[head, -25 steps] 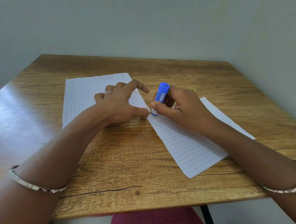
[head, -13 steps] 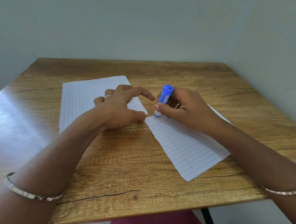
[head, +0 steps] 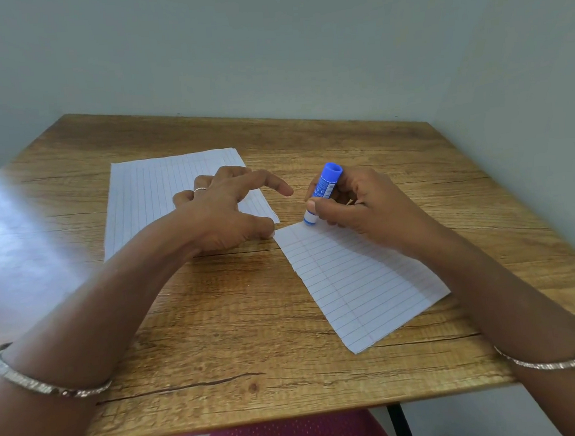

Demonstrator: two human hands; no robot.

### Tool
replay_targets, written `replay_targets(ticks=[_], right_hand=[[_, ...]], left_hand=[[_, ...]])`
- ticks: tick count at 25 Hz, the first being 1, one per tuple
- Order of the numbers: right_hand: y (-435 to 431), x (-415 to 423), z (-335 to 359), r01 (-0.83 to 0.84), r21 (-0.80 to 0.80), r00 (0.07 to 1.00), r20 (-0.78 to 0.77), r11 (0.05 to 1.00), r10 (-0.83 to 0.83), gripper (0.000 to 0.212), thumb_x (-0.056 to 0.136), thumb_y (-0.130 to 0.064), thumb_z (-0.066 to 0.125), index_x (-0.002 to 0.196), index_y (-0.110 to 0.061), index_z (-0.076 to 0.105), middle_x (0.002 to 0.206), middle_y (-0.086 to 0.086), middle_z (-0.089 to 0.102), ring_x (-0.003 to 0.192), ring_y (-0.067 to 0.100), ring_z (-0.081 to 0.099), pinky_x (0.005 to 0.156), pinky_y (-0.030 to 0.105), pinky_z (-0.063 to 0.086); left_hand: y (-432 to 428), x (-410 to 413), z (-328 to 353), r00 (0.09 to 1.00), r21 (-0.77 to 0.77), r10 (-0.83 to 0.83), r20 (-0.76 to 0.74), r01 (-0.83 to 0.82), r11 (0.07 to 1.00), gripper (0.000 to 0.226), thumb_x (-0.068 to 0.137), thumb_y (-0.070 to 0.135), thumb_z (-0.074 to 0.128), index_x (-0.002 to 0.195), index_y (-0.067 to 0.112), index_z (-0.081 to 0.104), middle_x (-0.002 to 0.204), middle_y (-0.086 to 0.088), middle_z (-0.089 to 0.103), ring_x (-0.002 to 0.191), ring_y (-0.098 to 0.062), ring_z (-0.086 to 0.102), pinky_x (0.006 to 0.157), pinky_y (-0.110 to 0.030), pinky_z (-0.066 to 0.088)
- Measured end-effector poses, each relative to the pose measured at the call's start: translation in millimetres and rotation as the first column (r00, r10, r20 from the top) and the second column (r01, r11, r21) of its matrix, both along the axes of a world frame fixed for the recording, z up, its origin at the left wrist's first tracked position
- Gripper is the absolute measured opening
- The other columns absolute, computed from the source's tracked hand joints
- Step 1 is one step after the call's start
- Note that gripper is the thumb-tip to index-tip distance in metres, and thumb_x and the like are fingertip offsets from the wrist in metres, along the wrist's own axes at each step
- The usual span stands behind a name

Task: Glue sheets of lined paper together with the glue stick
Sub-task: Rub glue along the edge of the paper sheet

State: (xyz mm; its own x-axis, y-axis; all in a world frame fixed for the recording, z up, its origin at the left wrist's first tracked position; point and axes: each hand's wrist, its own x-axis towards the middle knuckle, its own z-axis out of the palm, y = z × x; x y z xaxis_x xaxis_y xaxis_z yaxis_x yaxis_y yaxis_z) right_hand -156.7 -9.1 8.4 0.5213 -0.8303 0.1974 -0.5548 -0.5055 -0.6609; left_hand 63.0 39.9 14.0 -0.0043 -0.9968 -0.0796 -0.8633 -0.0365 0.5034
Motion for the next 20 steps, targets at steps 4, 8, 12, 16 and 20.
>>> replay_targets(ticks=[4, 8, 12, 16, 20], right_hand=[[-1, -5, 2, 0.006, 0.021, 1.000, -0.001, 1.000, -0.006, 0.013, 0.095, -0.034, 0.070, 0.091, -0.021, 0.073, 0.088, 0.010, 0.074, 0.077, 0.026, 0.064, 0.078, 0.047, 0.055], [-3, -8, 3, 0.014, 0.023, 1.000, -0.005, 1.000, -0.014, 0.012, 0.094, -0.032, 0.071, 0.092, -0.021, 0.073, 0.088, 0.011, 0.073, 0.072, 0.014, 0.059, 0.078, 0.047, 0.054], [-4, -10, 4, 0.023, 0.029, 1.000, 0.000, 0.999, -0.023, 0.012, 0.094, -0.032, 0.071, 0.092, -0.021, 0.073, 0.088, 0.009, 0.074, 0.072, 0.011, 0.058, 0.077, 0.046, 0.054], [-7, -13, 3, 0.030, 0.027, 1.000, 0.002, 0.999, -0.030, 0.011, 0.093, -0.032, 0.071, 0.091, -0.021, 0.073, 0.088, 0.010, 0.073, 0.072, 0.012, 0.058, 0.078, 0.048, 0.054], [-9, -16, 3, 0.045, 0.041, 0.999, 0.010, 0.998, -0.046, 0.013, 0.092, -0.032, 0.072, 0.090, -0.018, 0.073, 0.089, 0.012, 0.073, 0.072, 0.013, 0.058, 0.077, 0.050, 0.054]], left_hand=[[0, -1, 1, 1.000, 0.010, 0.001, 0.003, -0.001, 1.000, 0.052, 0.082, 0.038, 0.073, 0.113, 0.069, 0.045, 0.158, 0.013, 0.022, 0.146, -0.026, 0.015, 0.112, -0.055, 0.012], [1, -2, 2, 1.000, 0.014, 0.003, -0.002, -0.003, 1.000, 0.056, 0.082, 0.036, 0.073, 0.120, 0.067, 0.046, 0.158, 0.013, 0.022, 0.146, -0.026, 0.015, 0.112, -0.055, 0.011], [1, -2, 2, 1.000, 0.020, 0.005, -0.005, -0.005, 1.000, 0.056, 0.081, 0.035, 0.074, 0.117, 0.068, 0.046, 0.158, 0.013, 0.022, 0.146, -0.026, 0.015, 0.112, -0.055, 0.011], [0, -3, 2, 1.000, 0.018, 0.013, -0.007, -0.012, 1.000, 0.055, 0.081, 0.035, 0.074, 0.115, 0.068, 0.046, 0.157, 0.013, 0.023, 0.146, -0.026, 0.015, 0.112, -0.054, 0.011], [1, -3, 2, 1.000, 0.019, -0.001, -0.012, 0.001, 1.000, 0.052, 0.081, 0.034, 0.073, 0.113, 0.068, 0.050, 0.157, 0.014, 0.023, 0.145, -0.026, 0.015, 0.111, -0.055, 0.010]])
